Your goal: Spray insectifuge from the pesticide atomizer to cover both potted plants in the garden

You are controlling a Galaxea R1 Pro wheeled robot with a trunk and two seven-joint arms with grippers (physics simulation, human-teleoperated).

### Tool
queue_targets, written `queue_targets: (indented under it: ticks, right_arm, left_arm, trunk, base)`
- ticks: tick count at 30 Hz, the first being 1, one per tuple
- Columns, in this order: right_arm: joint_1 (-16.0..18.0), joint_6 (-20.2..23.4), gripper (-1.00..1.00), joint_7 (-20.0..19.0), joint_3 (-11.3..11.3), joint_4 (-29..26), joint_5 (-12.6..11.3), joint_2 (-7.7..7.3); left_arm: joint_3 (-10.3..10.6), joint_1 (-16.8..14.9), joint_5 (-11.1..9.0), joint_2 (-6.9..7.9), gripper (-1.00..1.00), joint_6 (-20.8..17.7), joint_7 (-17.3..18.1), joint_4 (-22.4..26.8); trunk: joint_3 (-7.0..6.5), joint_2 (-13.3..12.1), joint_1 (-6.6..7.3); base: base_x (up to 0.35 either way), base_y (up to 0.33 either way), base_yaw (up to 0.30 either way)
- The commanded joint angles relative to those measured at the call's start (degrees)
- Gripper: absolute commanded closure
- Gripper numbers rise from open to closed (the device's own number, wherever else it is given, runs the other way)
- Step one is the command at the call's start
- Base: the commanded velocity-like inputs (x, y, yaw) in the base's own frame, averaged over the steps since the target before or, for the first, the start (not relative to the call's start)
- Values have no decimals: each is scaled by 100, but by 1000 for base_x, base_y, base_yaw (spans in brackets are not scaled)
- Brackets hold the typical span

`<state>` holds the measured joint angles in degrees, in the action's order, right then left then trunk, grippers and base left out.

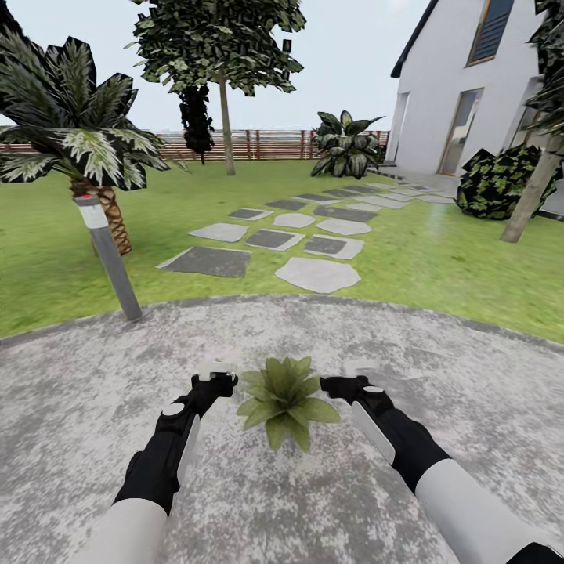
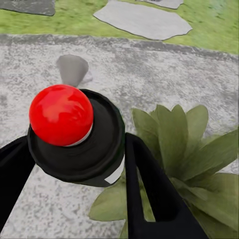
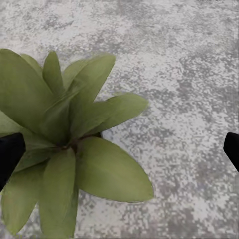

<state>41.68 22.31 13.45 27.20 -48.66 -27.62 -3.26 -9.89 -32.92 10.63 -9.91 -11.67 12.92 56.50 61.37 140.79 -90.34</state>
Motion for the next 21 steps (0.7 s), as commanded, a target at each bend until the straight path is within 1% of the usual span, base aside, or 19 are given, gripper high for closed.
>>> queue_targets:
  ticks: [1,6,9,14,18,21]
  right_arm:
    - [6,15,-100,60,31,-12,-60,-8]
    - [7,18,-100,61,31,-12,-60,-8]
    - [6,19,-100,61,31,-12,-60,-8]
    - [6,21,-100,61,31,-12,-60,-8]
    - [4,213,-100,61,31,-12,-60,-8]
    - [6,282,-100,61,24,-12,-60,-8]
  left_arm:
    - [-29,-3,59,-9,100,-20,53,9]
    - [-30,-3,55,-9,100,-20,53,7]
    - [-30,-3,53,-9,100,-20,53,9]
    - [-30,-3,53,-9,100,-20,53,10]
    - [-30,-3,16,-9,100,-20,53,10]
    - [-30,-3,-4,-9,100,-30,51,10]
  trunk:
    - [6,2,0]
    - [6,2,0]
    - [6,2,0]
    - [6,2,0]
    - [6,2,0]
    - [6,2,0]
  base:
    - [114,316,0]
    - [119,316,-18]
    - [124,316,-126]
    - [110,316,-249]
    - [61,310,-269]
    - [11,145,-271]
